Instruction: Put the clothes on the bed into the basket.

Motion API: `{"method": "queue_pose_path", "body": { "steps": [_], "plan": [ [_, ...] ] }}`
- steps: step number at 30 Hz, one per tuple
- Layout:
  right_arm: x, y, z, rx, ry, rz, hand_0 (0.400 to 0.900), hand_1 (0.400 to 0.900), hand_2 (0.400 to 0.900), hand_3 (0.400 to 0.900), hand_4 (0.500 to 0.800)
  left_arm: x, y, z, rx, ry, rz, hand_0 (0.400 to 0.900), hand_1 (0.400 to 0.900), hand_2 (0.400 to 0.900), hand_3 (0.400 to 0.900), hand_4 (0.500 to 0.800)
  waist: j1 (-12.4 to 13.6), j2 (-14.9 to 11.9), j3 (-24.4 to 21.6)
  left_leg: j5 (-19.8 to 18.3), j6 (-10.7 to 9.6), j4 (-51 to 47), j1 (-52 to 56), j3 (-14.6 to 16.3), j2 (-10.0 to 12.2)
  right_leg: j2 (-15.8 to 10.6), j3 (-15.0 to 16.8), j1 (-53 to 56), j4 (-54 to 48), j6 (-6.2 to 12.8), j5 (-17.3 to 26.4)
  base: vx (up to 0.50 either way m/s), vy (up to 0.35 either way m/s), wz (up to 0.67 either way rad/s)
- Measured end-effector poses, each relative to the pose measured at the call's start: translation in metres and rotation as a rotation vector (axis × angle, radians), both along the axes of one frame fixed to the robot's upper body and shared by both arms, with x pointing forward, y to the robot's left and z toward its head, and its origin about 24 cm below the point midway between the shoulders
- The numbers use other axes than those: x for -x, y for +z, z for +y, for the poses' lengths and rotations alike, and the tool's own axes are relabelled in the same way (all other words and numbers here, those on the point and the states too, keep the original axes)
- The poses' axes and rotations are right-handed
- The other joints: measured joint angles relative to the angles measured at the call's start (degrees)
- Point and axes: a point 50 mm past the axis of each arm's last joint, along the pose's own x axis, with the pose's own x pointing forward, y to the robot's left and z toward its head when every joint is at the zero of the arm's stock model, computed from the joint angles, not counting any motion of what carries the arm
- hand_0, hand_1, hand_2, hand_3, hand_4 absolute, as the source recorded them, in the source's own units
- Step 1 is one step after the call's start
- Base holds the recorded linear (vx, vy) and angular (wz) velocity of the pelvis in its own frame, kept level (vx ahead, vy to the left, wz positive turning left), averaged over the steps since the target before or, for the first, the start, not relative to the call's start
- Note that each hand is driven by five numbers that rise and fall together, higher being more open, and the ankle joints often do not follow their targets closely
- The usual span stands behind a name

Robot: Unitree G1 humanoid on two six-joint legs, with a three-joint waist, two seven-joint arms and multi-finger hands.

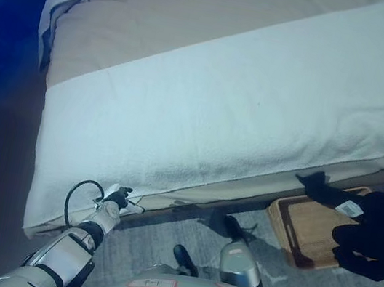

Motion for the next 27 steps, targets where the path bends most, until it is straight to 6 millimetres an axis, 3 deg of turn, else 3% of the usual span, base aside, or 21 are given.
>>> {"method": "queue_pose_path", "body": {
  "steps": [6, 12, 15, 17, 18, 21, 23, 27],
  "plan": [
    [-0.019, 0.004, 0.008, -0.004, 0.102, -0.072, 0.9, 0.9, 0.9, 0.9, 0.8, -0.007, 0.003, -0.004, 0.007, -0.006, -0.017, 0.9, 0.9, 0.9, 0.9, 0.8, 0.17, -0.5, 0.86, -0.04, -0.05, 0.0, -0.04, -0.08, -0.02, 0.02, -0.05, -0.02, 0.0, 0.01, 0.0, 0.0, -0.012, -0.03],
    [-0.021, -0.006, 0.015, -0.036, 0.157, -0.07, 0.9, 0.9, 0.9, 0.9, 0.8, -0.006, 0.002, -0.004, 0.018, 0.003, -0.009, 0.9, 0.9, 0.9, 0.9, 0.8, 0.09, -2.47, 2.29, -0.07, -0.01, 0.02, 0.11, -0.01, -0.24, 0.1, -0.02, 0.09, 0.07, -0.28, 0.24, -0.01, -0.008, -0.04],
    [-0.023, -0.023, 0.027, -0.077, 0.198, -0.075, 0.9, 0.9, 0.9, 0.9, 0.8, -0.006, 0.002, -0.002, 0.023, 0.021, -0.009, 0.9, 0.9, 0.9, 0.9, 0.8, 0.02, -3.58, 2.93, -0.14, 0.01, 0.05, 0.58, 0.24, -0.18, 0.26, 0.18, 0.4, 0.17, -0.29, 0.25, -0.01, 0.004, -0.06],
    [-0.025, -0.049, 0.045, -0.143, 0.206, -0.07, 0.9, 0.9, 0.9, 0.9, 0.8, -0.007, 0.003, -0.002, 0.023, 0.023, -0.008, 0.9, 0.9, 0.9, 0.9, 0.8, 0.15, -4.71, 3.49, -0.29, -0.14, 0.66, 1.35, 0.26, -0.17, 0.59, 0.66, 0.67, 0.72, -0.31, 0.33, -0.03, 0.009, -0.58],
    [-0.026, -0.063, 0.056, -0.191, 0.21, -0.07, 0.9, 0.9, 0.9, 0.9, 0.8, -0.006, 0.003, -0.001, 0.025, 0.032, -0.011, 0.9, 0.9, 0.9, 0.9, 0.8, 0.47, -5.29, 3.88, -0.59, -0.1, 0.73, 2.14, -1.08, -0.24, 1.05, 1.23, 0.74, 1.62, -0.36, 0.39, -0.04, 0.005, -0.73],
    [-0.029, -0.101, 0.093, -0.353, 0.214, -0.112, 0.9, 0.9, 0.9, 0.9, 0.8, -0.005, 0.003, 0.005, 0.034, 0.093, -0.019, 0.9, 0.9, 0.9, 0.9, 0.8, 3.11, -6.7, 4.72, -3.81, 0.31, 0.83, 6.21, -13.28, -2.08, 2.75, 5.49, 1.26, 4.0, -0.36, 0.39, -0.06, 0.056, -0.63],
    [-0.02, -0.128, 0.116, -0.461, 0.189, -0.132, 0.9, 0.9, 0.9, 0.9, 0.8, -0.006, 0.005, 0.012, 0.027, 0.124, -0.034, 0.9, 0.9, 0.9, 0.9, 0.8, 3.62, -8.06, 4.81, -5.8, 1.24, 2.15, 8.03, -20.06, -3.9, 3.14, 6.65, 2.17, 5.3, -0.12, 0.12, -0.14, 0.123, -0.24],
    [0.016, -0.161, 0.132, -0.589, 0.054, -0.142, 0.9, 0.9, 0.9, 0.9, 0.8, -0.009, 0.008, 0.018, 0.007, 0.123, -0.047, 0.9, 0.9, 0.9, 0.9, 0.8, 3.45, -10.58, 3.52, -6.27, 3.17, 2.25, 9.58, -20.56, -5.89, 1.78, 7.71, 3.19, 5.49, 0.92, -0.62, -0.27, 0.21, -0.28]
  ]
}}
